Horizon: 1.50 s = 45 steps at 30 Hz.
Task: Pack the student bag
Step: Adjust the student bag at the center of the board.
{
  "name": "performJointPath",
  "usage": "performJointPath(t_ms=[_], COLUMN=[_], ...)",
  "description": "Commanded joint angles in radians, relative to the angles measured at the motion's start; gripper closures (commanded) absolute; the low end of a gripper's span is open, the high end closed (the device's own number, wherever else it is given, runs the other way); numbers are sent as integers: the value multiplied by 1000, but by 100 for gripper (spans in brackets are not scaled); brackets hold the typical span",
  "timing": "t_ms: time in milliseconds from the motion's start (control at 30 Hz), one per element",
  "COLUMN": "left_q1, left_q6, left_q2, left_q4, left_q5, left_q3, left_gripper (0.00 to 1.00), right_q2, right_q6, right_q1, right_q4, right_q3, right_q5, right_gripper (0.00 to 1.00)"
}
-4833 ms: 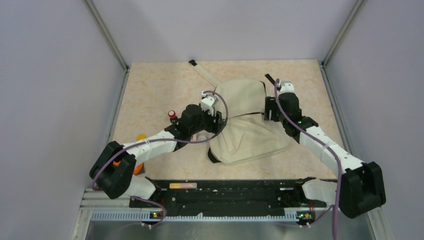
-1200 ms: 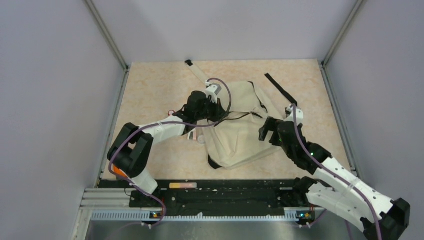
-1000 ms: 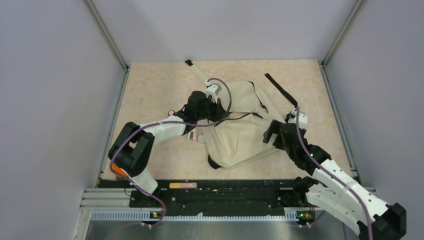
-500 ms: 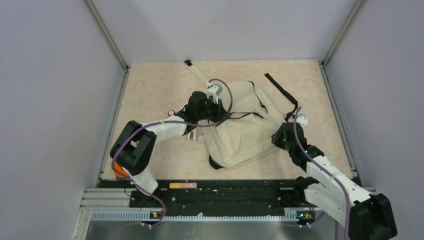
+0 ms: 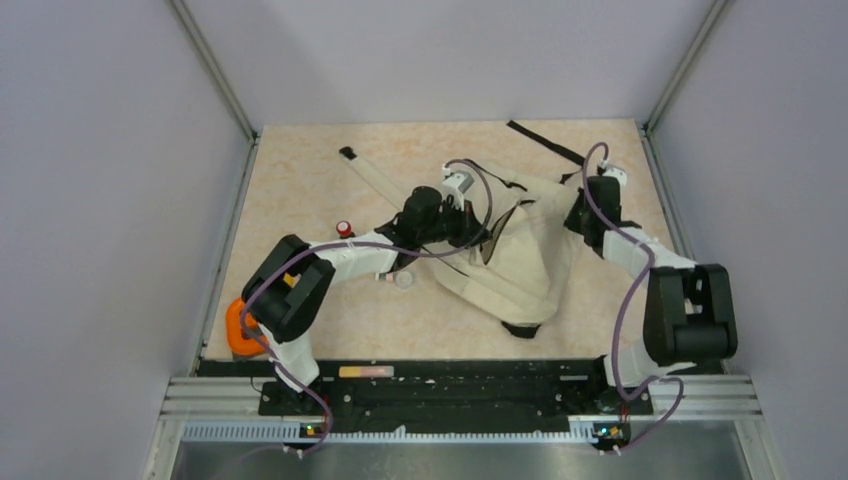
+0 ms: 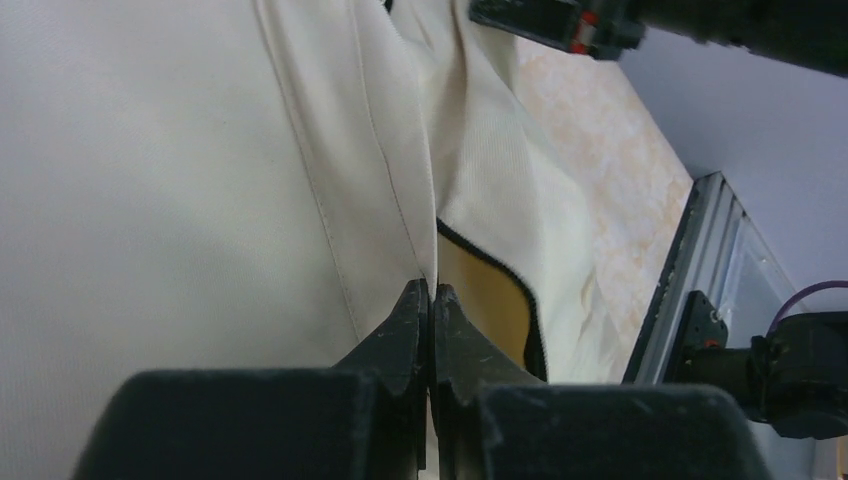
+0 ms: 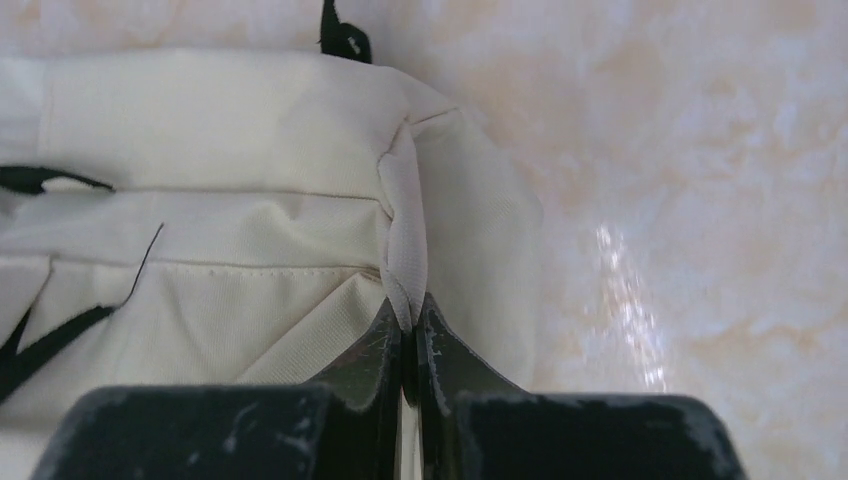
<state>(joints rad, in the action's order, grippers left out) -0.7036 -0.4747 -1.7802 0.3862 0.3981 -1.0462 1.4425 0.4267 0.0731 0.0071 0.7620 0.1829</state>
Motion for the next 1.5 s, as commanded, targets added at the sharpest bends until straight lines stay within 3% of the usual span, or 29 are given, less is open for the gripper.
performJointPath(t_ms=[0,67,100,167,200,333,467,600,900,1133,1267,1467], left_q1=[-37,-56,-62,-70,-71,-71,-71,-71,-72,-73,-73,-74], left_q6=[-181,-248,-279,-318,-334,-367,-373,-369,-378,-398,-404,-414], left_q2=[-25,-43,-49,-62,-65,-64,-46,-8,22,23,30,33], left_q4=[188,252,273,293,293,284,291,299,334,384,397,418], left_q5=[43,23,1,-54,-68,-152,-196,-267,-308,-302,-306,-332], left_q3=[-20,-5,5,18,25,52,83,123,171,201,216,238], left_gripper=[100,100,100,100,100,100,100,100,100,100,100,100], right_q2=[143,202,219,215,203,69,-49,-121,-86,50,135,171], right_q6=[-141,-180,-193,-214,-220,-236,-238,-225,-137,-116,-84,-71], right_q1=[-69,-68,-68,-68,-69,-46,39,222,560,663,701,737], right_q4=[70,-11,-58,-122,-145,-204,-307,-400,-512,-596,-693,-789], right_q3=[210,309,348,389,392,346,313,308,341,407,468,557], right_q5=[18,-6,-20,-60,-77,-65,-33,63,266,403,555,749], right_gripper=[100,91,82,52,46,32,31,30,33,33,33,41])
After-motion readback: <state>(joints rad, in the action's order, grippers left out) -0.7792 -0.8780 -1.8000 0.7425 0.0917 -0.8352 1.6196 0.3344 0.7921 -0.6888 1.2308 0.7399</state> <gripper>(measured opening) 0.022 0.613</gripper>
